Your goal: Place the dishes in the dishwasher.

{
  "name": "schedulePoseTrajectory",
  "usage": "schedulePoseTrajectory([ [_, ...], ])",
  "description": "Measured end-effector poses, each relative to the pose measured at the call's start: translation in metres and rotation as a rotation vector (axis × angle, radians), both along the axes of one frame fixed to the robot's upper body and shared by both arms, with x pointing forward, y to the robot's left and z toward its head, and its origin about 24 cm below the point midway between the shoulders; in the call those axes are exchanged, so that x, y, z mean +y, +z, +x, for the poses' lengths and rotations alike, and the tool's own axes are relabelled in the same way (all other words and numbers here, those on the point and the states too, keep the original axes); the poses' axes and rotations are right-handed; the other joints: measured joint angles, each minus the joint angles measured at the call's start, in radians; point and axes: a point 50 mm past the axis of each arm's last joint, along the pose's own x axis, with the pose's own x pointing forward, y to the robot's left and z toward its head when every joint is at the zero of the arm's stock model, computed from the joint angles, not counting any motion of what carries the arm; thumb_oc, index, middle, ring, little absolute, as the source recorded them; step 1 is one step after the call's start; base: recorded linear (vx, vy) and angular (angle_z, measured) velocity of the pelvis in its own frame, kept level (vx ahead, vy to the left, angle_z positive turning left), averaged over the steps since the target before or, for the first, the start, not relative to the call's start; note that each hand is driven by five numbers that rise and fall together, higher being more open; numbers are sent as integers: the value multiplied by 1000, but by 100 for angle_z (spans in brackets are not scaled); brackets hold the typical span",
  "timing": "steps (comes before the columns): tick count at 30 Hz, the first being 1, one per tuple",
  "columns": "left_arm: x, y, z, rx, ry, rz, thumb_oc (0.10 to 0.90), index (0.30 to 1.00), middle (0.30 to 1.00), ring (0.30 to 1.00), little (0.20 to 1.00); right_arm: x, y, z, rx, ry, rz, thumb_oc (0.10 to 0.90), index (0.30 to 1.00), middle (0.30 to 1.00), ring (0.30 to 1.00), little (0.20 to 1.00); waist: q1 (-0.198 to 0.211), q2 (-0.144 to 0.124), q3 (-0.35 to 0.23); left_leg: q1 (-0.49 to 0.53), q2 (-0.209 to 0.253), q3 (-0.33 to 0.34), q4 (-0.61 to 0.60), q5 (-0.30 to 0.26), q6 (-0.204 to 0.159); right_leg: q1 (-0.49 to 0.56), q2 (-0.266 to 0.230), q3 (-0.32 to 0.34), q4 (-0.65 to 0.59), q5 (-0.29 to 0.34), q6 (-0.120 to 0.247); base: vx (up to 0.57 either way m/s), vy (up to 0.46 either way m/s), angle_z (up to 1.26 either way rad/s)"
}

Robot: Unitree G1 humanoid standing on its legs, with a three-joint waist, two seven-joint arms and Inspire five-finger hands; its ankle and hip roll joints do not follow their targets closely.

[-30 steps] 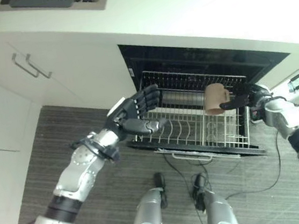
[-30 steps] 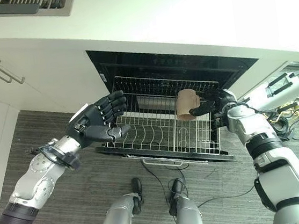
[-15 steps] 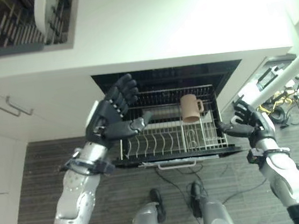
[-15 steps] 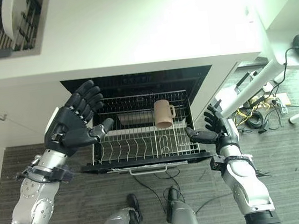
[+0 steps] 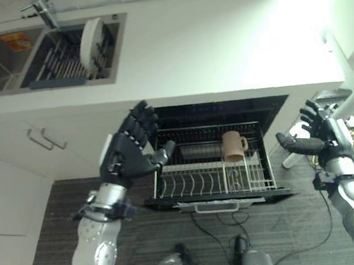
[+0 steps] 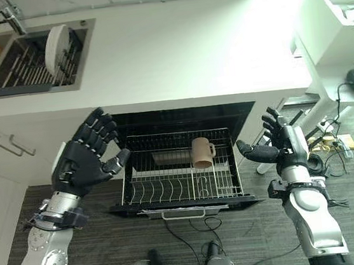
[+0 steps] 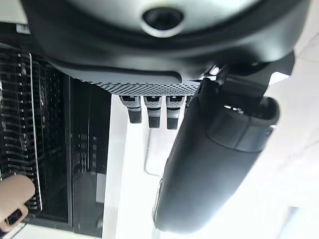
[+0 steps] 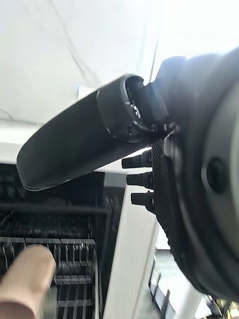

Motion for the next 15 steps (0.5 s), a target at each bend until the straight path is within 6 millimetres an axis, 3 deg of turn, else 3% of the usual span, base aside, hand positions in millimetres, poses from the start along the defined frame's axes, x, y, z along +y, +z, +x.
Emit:
schedulePoseTrajectory([
  [1, 1, -1, -1, 1, 4, 3, 800, 900, 900, 900, 900, 0, 6, 2, -31, 19, -9, 800, 900, 900, 900, 900, 0, 12, -3, 46, 44, -87, -84, 2, -6, -3, -14, 42, 3, -1, 34, 67, 809, -82],
  [2, 3, 1, -2, -16, 16, 2, 800, 900, 900, 900, 900, -2, 14, -2, -55, 21, -36, 800, 900, 900, 900, 900, -6, 37, -17, 65, 33, -96, -100, 8, -3, -37, -37, 86, 28, 3, 74, 65, 817, -86],
  [3, 8, 3, -2, -21, 29, 9, 800, 900, 900, 900, 900, -1, 14, -4, -63, 23, -28, 800, 900, 900, 900, 900, -5, 9, -16, 50, -4, -78, -57, 21, -30, -46, -73, 117, 22, 14, 80, 35, 599, -50],
  [4, 11, 3, -1, -20, 45, 8, 800, 900, 900, 900, 900, 0, 9, -8, -50, 21, -18, 800, 900, 900, 900, 900, -17, -23, -26, 6, -53, -59, 8, -23, 6, -27, -117, 141, -31, 31, 57, 24, 460, 14],
  [5, 11, 4, 2, -27, 43, 11, 800, 900, 900, 900, 900, -3, 4, -12, -47, 4, 0, 800, 900, 900, 900, 900, -35, -28, -30, -44, -62, -43, 106, -70, 46, 4, -148, 120, -63, 79, 39, 25, 391, 45],
  [6, 12, 4, 4, -24, 46, 13, 800, 900, 900, 900, 900, -2, 0, -13, -42, -12, 28, 800, 900, 900, 900, 900, -38, -25, -31, -67, -80, -42, 158, -107, 69, -4, -180, 96, -52, 144, 44, 57, 493, 48],
  [7, 12, 3, 5, -17, 42, 17, 800, 900, 900, 900, 900, -2, -6, -20, -29, -26, 52, 800, 900, 900, 900, 900, -36, -19, -35, -84, -113, -43, 185, -139, 89, -10, -201, 95, -65, 250, 41, 64, 509, 40],
  [9, 14, 4, 5, -21, 24, 41, 800, 900, 900, 900, 900, 5, -20, -37, -2, -31, 98, 800, 900, 900, 900, 900, -27, -20, -37, -65, -183, -42, 169, -127, 155, -28, -252, 87, -53, 462, -16, 55, 495, 39],
  [10, 17, 5, 6, -21, 24, 52, 800, 900, 900, 900, 900, 10, -25, -39, 3, -34, 131, 800, 900, 900, 900, 900, -27, -21, -38, -49, -197, -37, 146, -122, 180, -44, -254, 77, 2, 454, -5, 33, 432, 1],
  [12, 28, 6, 2, -17, 60, 74, 800, 900, 900, 900, 900, 23, -26, -31, 8, 10, 120, 800, 900, 900, 900, 900, 8, -20, -40, -8, -209, 17, 107, -122, 215, -67, -239, -54, 49, 417, 30, 19, 325, -51],
  [13, 37, 7, -1, -19, 101, 72, 800, 900, 900, 900, 900, 33, -21, -22, -7, 51, 102, 800, 900, 900, 900, 900, 7, -8, -38, 4, -203, 37, 86, -121, 237, -75, -192, -83, 105, 300, 56, 12, 236, -64],
  [14, 40, 7, -1, -13, 127, 60, 800, 900, 900, 900, 900, 41, -16, -15, -19, 86, 93, 800, 900, 900, 900, 900, 9, 8, -37, 25, -192, 38, 45, -102, 242, -83, -105, -87, 204, 117, 35, 24, 140, -38],
  [15, 39, 8, -1, -13, 121, 62, 800, 900, 900, 900, 900, 44, -12, -12, -28, 111, 73, 800, 900, 900, 900, 900, 7, 11, -38, 49, -201, 37, -5, -77, 250, -59, -17, -94, 226, 37, 43, 32, 162, -8],
])
